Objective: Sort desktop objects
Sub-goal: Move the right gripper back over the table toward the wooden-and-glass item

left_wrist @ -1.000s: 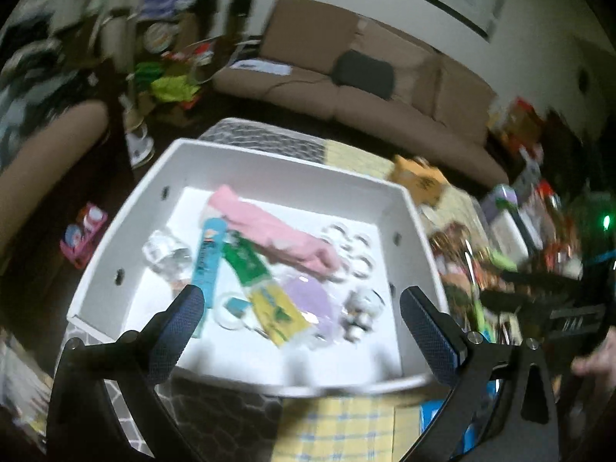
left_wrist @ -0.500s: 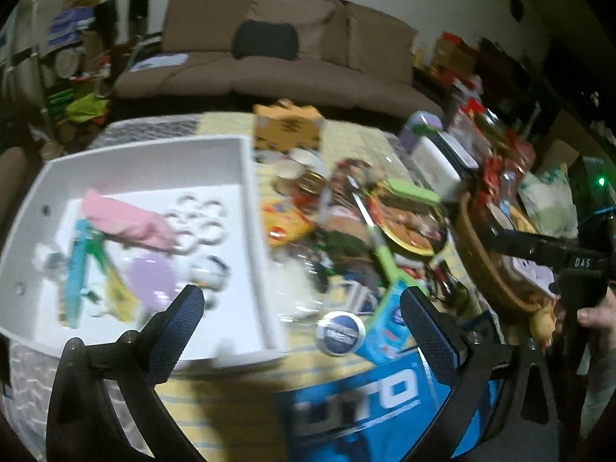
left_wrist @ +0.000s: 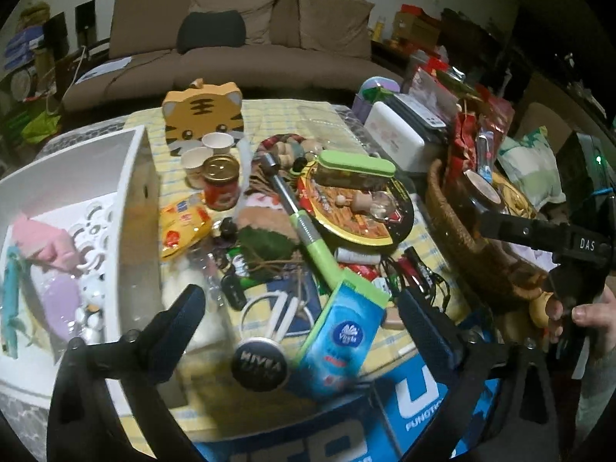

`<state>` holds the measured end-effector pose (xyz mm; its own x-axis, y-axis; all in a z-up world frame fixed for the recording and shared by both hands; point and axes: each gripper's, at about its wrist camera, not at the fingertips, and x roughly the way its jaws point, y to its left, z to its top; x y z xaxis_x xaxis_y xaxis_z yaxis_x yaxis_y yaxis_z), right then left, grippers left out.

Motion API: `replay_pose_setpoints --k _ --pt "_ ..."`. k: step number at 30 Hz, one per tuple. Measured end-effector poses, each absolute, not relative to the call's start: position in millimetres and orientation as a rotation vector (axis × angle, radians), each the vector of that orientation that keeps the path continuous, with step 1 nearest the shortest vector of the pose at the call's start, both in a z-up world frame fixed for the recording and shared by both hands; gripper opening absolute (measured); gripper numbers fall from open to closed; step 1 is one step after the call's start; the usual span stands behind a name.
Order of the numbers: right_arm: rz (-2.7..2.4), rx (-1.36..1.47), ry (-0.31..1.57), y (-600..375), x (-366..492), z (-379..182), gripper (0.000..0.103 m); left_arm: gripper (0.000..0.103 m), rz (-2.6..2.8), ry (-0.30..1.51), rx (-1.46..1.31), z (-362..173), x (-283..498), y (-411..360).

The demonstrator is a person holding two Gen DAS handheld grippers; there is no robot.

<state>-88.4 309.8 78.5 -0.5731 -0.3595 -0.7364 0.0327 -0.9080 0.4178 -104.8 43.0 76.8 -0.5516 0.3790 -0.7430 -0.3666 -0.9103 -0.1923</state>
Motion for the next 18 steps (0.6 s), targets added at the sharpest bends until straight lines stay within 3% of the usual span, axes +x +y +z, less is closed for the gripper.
replay_pose_setpoints --k 4,11,18 --pt "-2.558 1.28 -0.513 308.5 -97.6 74.9 0.102 0.095 2.435 -0.028 -1.182 66.1 -113.0 46.2" --pt "-2.623 1.3 -0.232 280.3 -139.4 57.1 0.075 0.095 2.437 -0.004 -1.199 57.0 -124.8 43.3" --pt "-2.66 1.365 -0.341 268.9 -172.9 34.5 0.075 0.094 2.474 0.03 -1.148 70.3 -132.5 36.4"
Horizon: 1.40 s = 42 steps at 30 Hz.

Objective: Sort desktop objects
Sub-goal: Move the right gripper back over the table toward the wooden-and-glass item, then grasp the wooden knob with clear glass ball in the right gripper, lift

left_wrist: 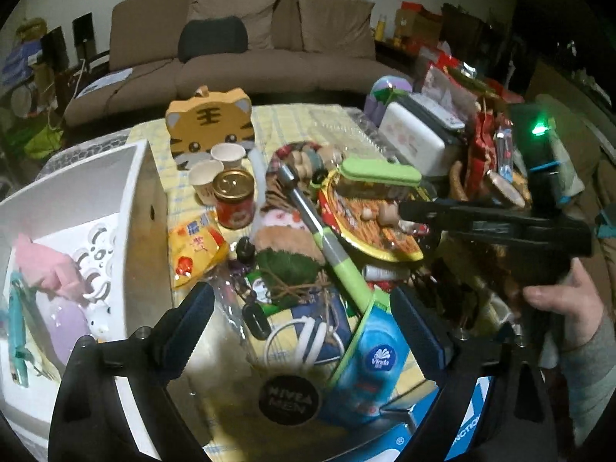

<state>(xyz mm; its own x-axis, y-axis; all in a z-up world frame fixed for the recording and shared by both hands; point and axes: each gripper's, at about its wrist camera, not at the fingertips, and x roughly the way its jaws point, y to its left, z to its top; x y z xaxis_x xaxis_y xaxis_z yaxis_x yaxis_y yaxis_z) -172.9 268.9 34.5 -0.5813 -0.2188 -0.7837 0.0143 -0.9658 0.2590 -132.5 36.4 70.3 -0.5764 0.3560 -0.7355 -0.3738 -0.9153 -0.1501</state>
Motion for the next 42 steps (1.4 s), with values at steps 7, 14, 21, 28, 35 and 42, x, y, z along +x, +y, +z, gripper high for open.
replay_pose_setpoints --k 7,14,21,28,35,42 --pt "-2.786 1.44 -0.304 248.6 -194.8 29.1 0.077 0.094 2.489 -0.085 -1.167 71.5 -137.1 17.8" --pt "-2.867 1.588 -0.221 230.8 -213.6 16.6 0.078 0.094 2.512 -0.167 -1.122 85.2 -136.3 2.4" --pt "-2.917 1.66 -0.197 229.9 -218.5 2.8 0.069 0.095 2.508 -0.198 -1.12 88.1 -137.5 -2.8" --pt "-2.847 1.56 -0.267 237.8 -202.1 24.6 0.069 0.095 2.473 -0.189 -1.113 88.7 -136.6 -4.2" --pt "-2.453 1.361 -0.855 273.8 -174.9 54.5 0.069 0.096 2.428 -0.021 -0.956 100.1 -119.5 14.5" --pt "-1.987 1.191 -1.051 251.8 -146.0 72.5 0.069 0.097 2.362 0.112 -0.731 128.1 -92.0 17.9"
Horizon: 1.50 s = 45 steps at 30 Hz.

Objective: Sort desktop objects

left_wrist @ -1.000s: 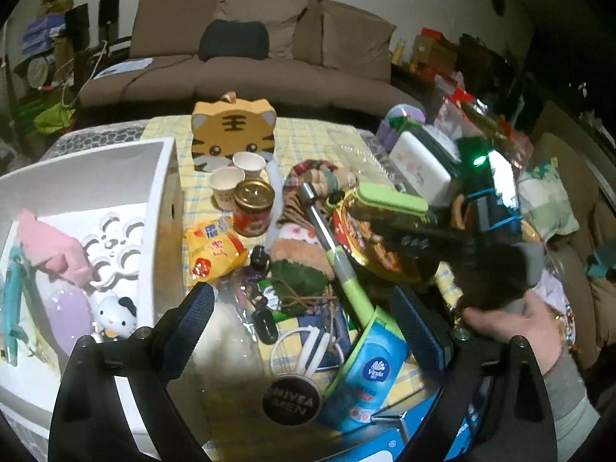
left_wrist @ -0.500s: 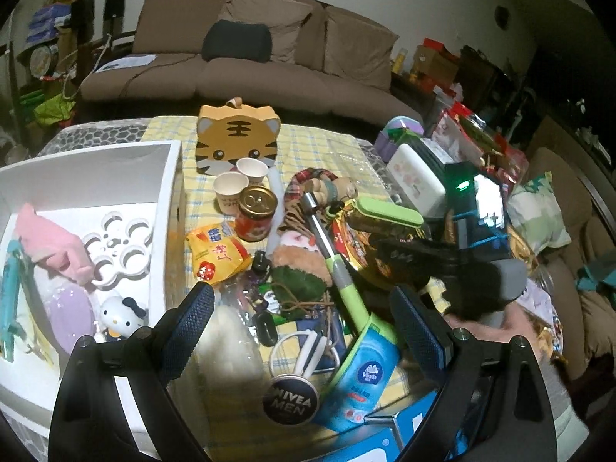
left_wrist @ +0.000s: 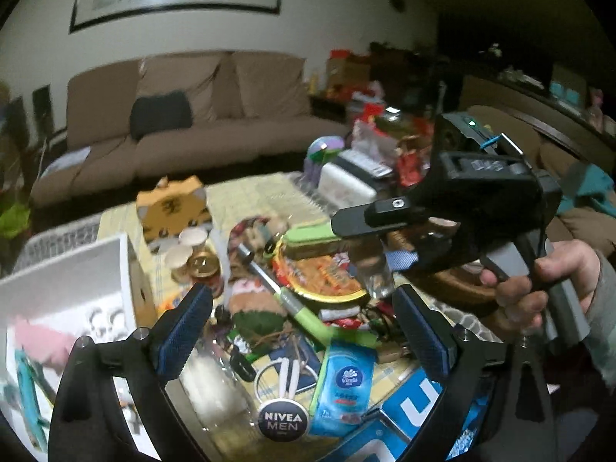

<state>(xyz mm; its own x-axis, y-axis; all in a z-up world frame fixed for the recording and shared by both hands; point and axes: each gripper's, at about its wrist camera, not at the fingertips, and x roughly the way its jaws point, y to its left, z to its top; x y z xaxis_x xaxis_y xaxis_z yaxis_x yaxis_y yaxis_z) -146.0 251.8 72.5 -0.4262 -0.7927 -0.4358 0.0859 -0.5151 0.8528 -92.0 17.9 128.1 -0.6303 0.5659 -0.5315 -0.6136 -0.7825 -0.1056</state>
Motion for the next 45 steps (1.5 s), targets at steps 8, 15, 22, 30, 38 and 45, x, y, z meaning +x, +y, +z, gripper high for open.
replay_pose_setpoints --k 8,15,22,30,38,45 --pt "-1.772 1.141 -0.924 182.2 -120.3 107.4 0.069 0.097 2.201 0.083 -0.561 150.9 -69.2 -22.8" --pt "-1.666 1.153 -0.846 125.8 -108.1 114.2 0.069 0.071 2.062 -0.024 -0.549 158.3 -60.0 -59.8" --pt "-1.602 1.172 -0.822 81.4 -114.7 106.8 0.069 0.032 2.071 -0.037 -0.602 152.1 -59.4 -84.5" --pt "-1.53 1.183 -0.884 37.7 -142.9 94.0 0.068 0.02 2.239 -0.188 -0.633 148.8 -77.7 -138.0" --pt "-1.46 1.224 -0.982 -34.0 -198.6 72.5 0.068 0.019 2.392 -0.375 -0.698 136.3 -122.1 -204.8" --pt "-1.518 1.251 -1.008 -70.0 -259.9 67.3 0.063 0.019 2.385 -0.141 -0.834 131.1 -186.6 -211.6"
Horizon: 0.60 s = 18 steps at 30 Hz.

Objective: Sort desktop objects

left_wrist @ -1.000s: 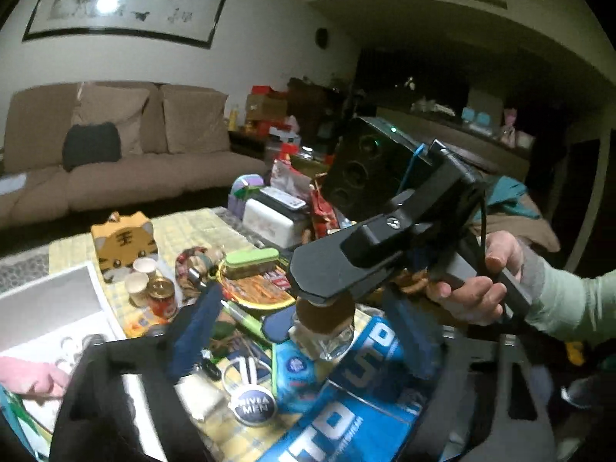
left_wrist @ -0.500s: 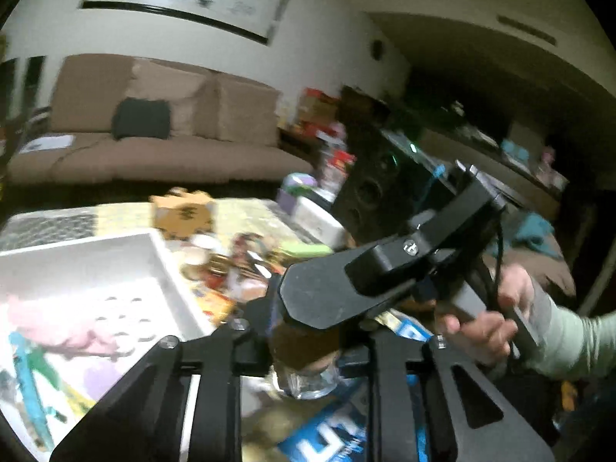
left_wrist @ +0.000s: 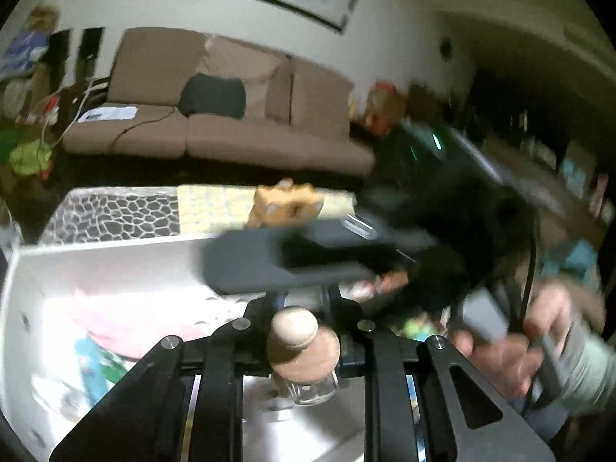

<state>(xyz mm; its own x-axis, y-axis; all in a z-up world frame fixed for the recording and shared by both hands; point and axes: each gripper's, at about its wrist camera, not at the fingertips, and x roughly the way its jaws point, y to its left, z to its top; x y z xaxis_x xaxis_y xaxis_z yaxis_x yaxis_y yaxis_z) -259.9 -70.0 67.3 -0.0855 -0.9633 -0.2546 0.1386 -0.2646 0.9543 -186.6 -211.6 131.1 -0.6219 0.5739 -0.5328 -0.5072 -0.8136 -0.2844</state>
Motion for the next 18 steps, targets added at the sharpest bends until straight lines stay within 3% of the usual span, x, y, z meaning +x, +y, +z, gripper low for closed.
replay_pose_setpoints --k 8,10,12,18 --pt "-1.488 1.394 -0.968 -127.2 -302.0 22.7 0.063 0.019 2.419 0.098 -1.016 112.1 -212.8 -239.2" --pt "-1.49 1.419 -0.978 -132.3 -309.7 11.9 0.066 0.019 2.443 0.134 -1.069 104.0 -222.1 -248.8" --pt "-1.527 1.472 -1.01 -132.6 -318.0 -2.0 0.078 0.019 2.458 0.131 -1.113 97.6 -231.9 -258.8" --pt "-1.668 1.485 -0.962 -90.6 -328.7 8.4 0.079 0.019 2.466 0.206 -1.257 77.4 -274.1 -245.3"
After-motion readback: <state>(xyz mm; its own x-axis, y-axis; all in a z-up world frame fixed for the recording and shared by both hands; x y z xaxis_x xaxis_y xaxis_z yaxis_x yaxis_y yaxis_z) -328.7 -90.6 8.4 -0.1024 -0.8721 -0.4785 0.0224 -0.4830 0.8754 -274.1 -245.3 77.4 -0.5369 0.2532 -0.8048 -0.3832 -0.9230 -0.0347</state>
